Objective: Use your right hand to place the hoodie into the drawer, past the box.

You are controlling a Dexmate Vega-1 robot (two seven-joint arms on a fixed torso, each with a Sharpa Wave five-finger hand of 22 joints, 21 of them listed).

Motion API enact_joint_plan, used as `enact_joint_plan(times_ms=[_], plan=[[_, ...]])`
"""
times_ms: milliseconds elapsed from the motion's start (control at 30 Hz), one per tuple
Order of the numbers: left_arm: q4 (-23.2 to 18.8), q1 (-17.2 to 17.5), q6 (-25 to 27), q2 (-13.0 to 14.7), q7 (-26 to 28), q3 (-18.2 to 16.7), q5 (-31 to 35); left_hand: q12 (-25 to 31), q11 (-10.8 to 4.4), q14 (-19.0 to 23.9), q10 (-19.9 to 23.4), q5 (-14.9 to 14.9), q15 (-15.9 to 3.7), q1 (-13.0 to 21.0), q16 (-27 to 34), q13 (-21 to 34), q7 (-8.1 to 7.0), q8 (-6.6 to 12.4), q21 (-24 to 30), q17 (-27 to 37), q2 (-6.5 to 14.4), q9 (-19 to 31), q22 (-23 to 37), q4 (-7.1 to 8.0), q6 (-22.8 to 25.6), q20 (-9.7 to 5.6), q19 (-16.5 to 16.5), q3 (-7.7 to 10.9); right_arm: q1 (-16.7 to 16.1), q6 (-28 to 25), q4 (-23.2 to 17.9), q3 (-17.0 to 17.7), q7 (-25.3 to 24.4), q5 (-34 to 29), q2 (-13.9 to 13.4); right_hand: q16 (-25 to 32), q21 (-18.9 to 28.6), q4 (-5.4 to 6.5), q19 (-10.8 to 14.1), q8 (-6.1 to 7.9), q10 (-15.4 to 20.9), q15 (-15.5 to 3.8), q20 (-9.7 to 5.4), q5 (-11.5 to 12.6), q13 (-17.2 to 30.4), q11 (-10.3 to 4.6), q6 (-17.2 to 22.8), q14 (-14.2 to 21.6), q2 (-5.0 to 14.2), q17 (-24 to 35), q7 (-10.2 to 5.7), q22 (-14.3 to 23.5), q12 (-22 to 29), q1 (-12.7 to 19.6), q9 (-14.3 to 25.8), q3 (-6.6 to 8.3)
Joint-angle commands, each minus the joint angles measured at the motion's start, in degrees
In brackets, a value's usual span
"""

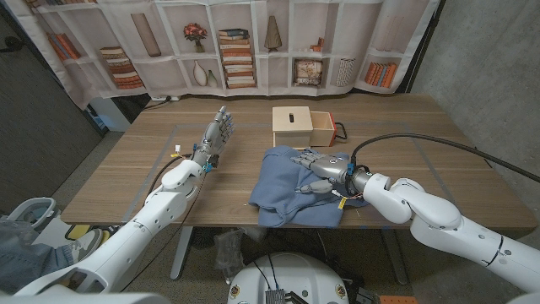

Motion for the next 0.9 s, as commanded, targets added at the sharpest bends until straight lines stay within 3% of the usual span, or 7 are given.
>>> enact_joint_plan(times_ms=[33, 767, 900], plan=[[-0.34, 0.38, 0.26, 0.17, 1.0, 0.02, 0.49, 0.2, 0.15, -0.18, -0.27, -0.05, 0.12, 0.5, 0.35, 0.2, 0.11, -0.02, 0.2, 0.3, 0.21, 0.19, 0.19, 0.15, -0.11, -1.13, -0.56, -0.41, 0.78, -1.35, 0.73, -1.3, 1.61, 0.28, 0.57, 0.38, -0.35, 0.0, 0.53, 0.22, 0.52, 0.22, -0.04, 0.35, 0.15, 0.12, 0.22, 0.33, -0.14, -0.02, -0.08, 0.18, 0.2, 0.78, 0.16, 0.34], [-1.01, 1.66, -0.45, 0.08, 0.89, -0.27, -0.08, 0.17, 0.08, -0.32, -0.42, -0.12, 0.12, 0.59, 0.32, 0.2, -0.01, -0.02, 0.22, 0.3, 0.32, 0.19, 0.19, 0.15, -0.12, -1.06, -0.59, -0.66, 2.62, -2.61, 2.9, -3.78, 3.62, -0.86, 1.24, 0.48, -0.4, 0.1, 1.49, 0.34, 1.2, -0.36, 0.51, 0.8, 0.17, -0.07, 0.77, 1.02, -0.32, 0.01, -0.42, 0.21, 0.43, 1.5, 0.18, 0.33], [-1.09, 1.82, -0.57, 0.08, 0.95, -0.31, -0.08, 0.17, 0.09, -0.31, -0.43, -0.13, 0.11, 0.6, 0.33, 0.2, 0.01, -0.04, 0.23, 0.3, 0.34, 0.19, 0.19, 0.15, -0.16, -1.07, -0.56, -0.7, 2.68, -2.69, 3.12, -3.92, 3.49, -0.88, 1.21, 0.97, 0.23, 0.18, 3.86, 0.59, 1.94, -1.17, -0.21, 1.17, 0.18, -0.06, 1.77, 2.77, -0.35, 0.09, -0.56, 0.3, 0.66, 2.08, 0.19, 0.37]])
